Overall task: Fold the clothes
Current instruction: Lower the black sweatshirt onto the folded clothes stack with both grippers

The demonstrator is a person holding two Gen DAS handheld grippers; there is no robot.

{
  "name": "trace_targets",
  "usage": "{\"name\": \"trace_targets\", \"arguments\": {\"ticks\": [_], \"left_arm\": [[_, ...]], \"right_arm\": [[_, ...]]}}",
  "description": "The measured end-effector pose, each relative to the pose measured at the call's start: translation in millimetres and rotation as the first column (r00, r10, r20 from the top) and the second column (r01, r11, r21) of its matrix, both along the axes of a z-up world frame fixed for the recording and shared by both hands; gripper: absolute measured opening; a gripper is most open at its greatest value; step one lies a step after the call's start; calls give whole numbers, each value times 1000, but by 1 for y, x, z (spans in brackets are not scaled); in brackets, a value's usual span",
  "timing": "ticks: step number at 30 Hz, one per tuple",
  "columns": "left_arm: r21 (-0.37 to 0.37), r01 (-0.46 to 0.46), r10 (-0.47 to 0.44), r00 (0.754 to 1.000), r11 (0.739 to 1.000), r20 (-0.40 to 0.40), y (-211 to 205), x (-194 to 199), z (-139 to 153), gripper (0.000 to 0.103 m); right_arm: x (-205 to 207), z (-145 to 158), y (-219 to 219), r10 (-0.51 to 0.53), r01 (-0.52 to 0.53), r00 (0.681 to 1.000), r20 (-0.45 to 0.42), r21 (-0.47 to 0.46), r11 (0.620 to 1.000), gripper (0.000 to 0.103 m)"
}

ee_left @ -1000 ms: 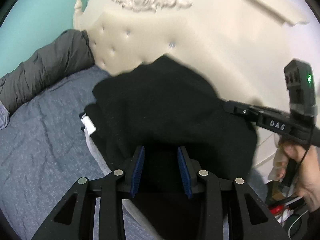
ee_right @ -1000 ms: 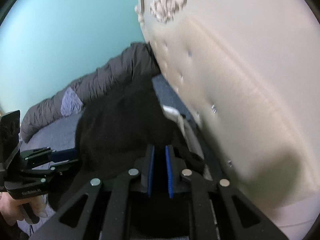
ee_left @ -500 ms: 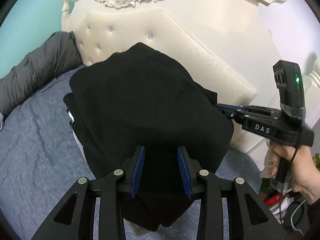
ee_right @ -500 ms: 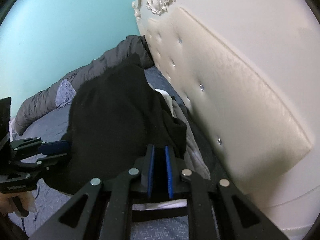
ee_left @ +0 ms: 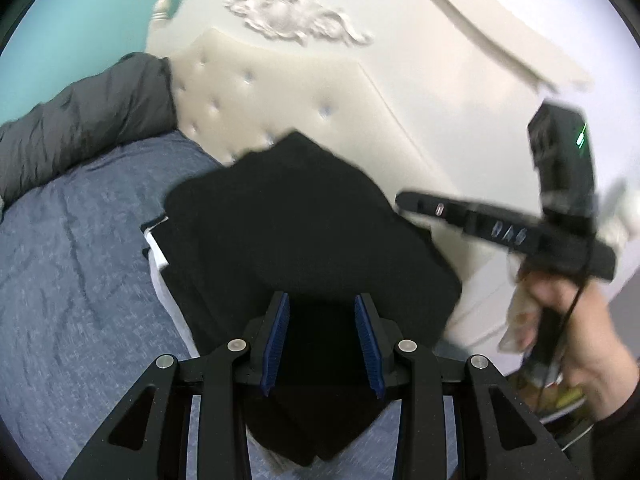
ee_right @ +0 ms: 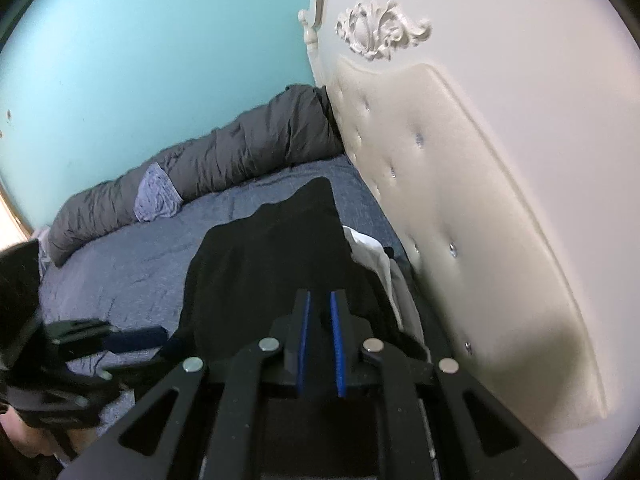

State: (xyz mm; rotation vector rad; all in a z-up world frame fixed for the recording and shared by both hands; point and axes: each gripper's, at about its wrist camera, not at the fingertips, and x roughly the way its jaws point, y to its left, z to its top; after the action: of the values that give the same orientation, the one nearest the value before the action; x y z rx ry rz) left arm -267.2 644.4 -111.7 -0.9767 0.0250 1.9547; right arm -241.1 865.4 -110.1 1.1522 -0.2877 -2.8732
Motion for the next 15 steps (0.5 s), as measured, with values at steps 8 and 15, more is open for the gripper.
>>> {"name": "trace_targets", "arguments": {"ticks": [8, 15], "left_arm": [[-93, -50, 50, 999, 994, 3, 10, -45, -10, 37], [-139, -24, 26, 1000, 990, 13, 20, -53, -35, 37]], "right_arm": [[-52, -1, -18, 22, -36, 990, 140, 93, 995, 10], [-58, -33, -3, -69, 49, 971, 227, 91, 995, 9]]}}
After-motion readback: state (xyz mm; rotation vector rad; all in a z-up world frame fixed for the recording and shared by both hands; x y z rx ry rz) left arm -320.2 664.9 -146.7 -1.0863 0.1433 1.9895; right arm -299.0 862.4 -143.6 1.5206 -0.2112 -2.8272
